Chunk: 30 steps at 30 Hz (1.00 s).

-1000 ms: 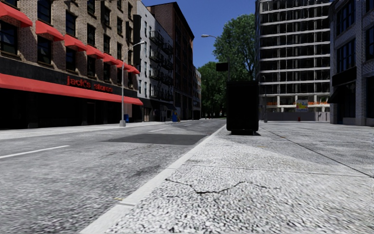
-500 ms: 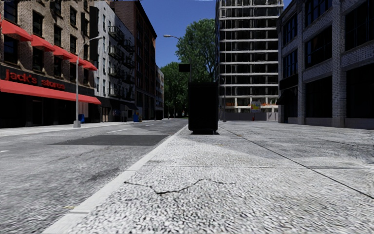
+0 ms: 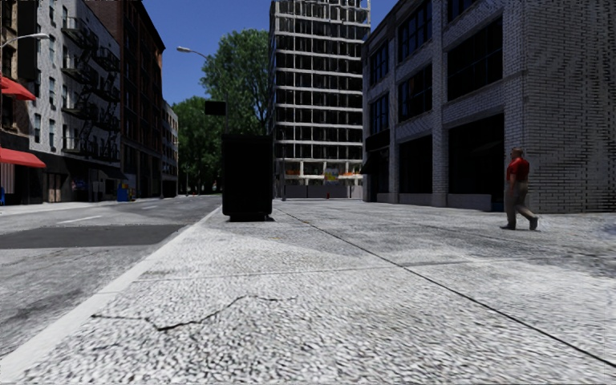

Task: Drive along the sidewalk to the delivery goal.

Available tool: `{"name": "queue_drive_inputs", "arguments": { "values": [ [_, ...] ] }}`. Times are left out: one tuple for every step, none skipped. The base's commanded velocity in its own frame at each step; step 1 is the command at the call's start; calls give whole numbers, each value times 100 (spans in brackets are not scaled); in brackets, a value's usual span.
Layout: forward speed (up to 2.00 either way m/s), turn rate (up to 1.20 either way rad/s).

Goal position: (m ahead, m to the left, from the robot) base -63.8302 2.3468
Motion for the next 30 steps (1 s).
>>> {"name": "queue_drive_inputs", "arguments": {
  "values": [
    [0,-67],
    [0,-67],
    [0,-67],
    [0,-67],
    [0,-67],
    [0,-67],
    [0,-67],
    [0,-67],
    [0,-67],
    [0,-67],
    [0,-67],
    [0,-67],
    [0,-67],
    [0,-67],
    [0,-67],
    [0,-67],
    [0,-67],
    [0,-67],
    [0,-67],
    [0,-67],
    [0,-67],
    [0,-67],
    [0,-67],
    [0,-67],
    [0,-67],
    [0,-67],
    [0,-67],
    [0,-67],
    [0,-67],
    [3,-67]
  ]
}}
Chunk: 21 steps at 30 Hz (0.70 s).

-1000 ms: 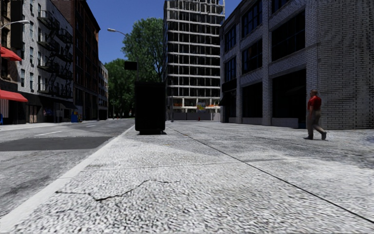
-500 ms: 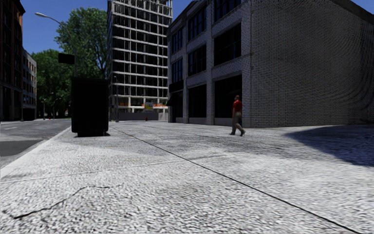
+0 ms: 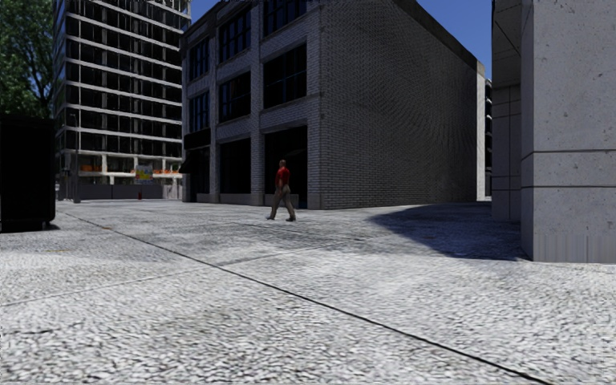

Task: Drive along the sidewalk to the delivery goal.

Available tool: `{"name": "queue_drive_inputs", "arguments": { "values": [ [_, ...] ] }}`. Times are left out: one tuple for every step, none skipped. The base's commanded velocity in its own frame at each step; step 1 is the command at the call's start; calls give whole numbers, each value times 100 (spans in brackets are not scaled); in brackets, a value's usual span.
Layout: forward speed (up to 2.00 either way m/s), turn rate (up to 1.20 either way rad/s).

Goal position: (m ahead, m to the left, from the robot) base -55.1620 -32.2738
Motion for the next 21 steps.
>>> {"name": "queue_drive_inputs", "arguments": {
  "values": [
    [3,-67],
    [12,-67],
    [17,-67],
    [18,-67],
    [18,-67],
    [19,-67],
    [21,-67],
    [23,-67],
    [23,-67],
    [24,-67],
    [25,-67],
    [26,-67],
    [26,-67],
    [26,-67],
    [26,-67],
    [26,-67],
    [26,-67],
    [27,-67],
    [32,-67],
    [32,-67],
    [36,-67]
  ]
}}
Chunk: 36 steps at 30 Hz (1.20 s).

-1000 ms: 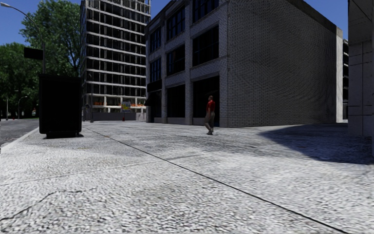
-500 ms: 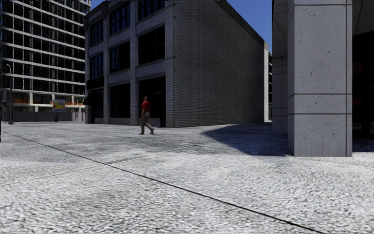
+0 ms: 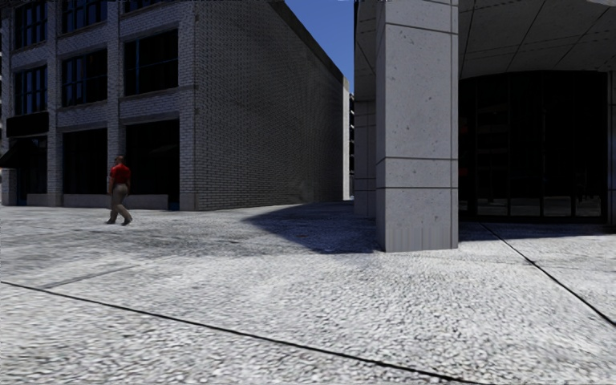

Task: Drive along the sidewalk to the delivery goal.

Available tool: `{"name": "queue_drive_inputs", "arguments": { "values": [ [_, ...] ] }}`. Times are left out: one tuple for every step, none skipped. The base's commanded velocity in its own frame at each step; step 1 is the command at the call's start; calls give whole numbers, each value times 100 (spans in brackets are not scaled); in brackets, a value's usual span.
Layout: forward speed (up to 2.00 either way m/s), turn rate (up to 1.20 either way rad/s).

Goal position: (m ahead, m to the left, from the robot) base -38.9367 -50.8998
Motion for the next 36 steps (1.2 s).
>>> {"name": "queue_drive_inputs", "arguments": {
  "values": [
    [37,-67],
    [38,-67],
    [41,-67],
    [41,-67],
    [45,-67],
    [47,-67],
    [47,-67],
    [49,-67],
    [49,-67],
    [50,-67],
    [50,-67],
    [50,-67],
    [51,-67],
    [52,-67],
    [52,-67],
    [53,-67],
    [54,-67],
    [54,-67],
    [55,-67],
    [55,-67],
    [55,-67],
    [55,-67],
    [56,-67],
    [56,-67],
    [56,-67],
    [60,-67],
    [63,-67],
    [66,-67],
    [66,-67],
    [68,-67],
    [69,-67],
    [69,-67],
    [69,-67],
    [70,-63],
    [70,-59],
    [70,-57]
  ]
}}
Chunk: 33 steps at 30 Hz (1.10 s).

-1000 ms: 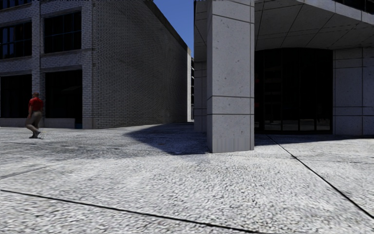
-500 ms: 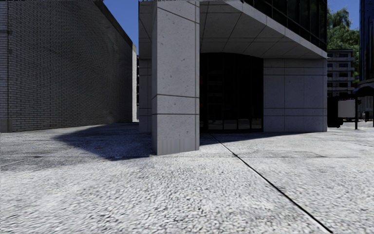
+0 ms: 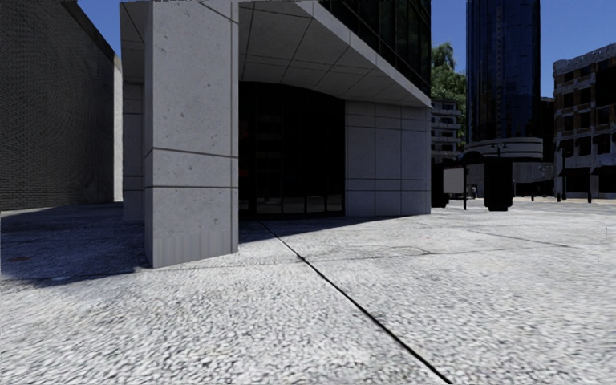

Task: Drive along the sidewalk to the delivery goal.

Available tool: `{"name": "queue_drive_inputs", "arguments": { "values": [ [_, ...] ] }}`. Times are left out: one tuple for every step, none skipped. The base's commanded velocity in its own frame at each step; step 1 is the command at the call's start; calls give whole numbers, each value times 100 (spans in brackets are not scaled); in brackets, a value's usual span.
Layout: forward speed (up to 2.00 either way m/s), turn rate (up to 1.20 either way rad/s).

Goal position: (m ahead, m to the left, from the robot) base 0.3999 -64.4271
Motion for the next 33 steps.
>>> {"name": "queue_drive_inputs", "arguments": {
  "values": [
    [70,-57],
    [70,-56],
    [70,-55],
    [70,-55],
    [70,-55],
    [71,-55],
    [73,-55],
    [74,-55],
    [74,-55],
    [74,-55],
    [75,-55],
    [75,-55],
    [75,-55],
    [75,-55],
    [75,-55],
    [75,-55],
    [75,-55],
    [75,-55],
    [75,-55],
    [75,-55],
    [75,-55],
    [75,-55],
    [76,-55],
    [76,-55],
    [76,-55],
    [76,-55],
    [76,-55],
    [76,-55],
    [76,-55],
    [76,-55],
    [76,-55],
    [76,-55],
    [76,-55]
  ]
}}
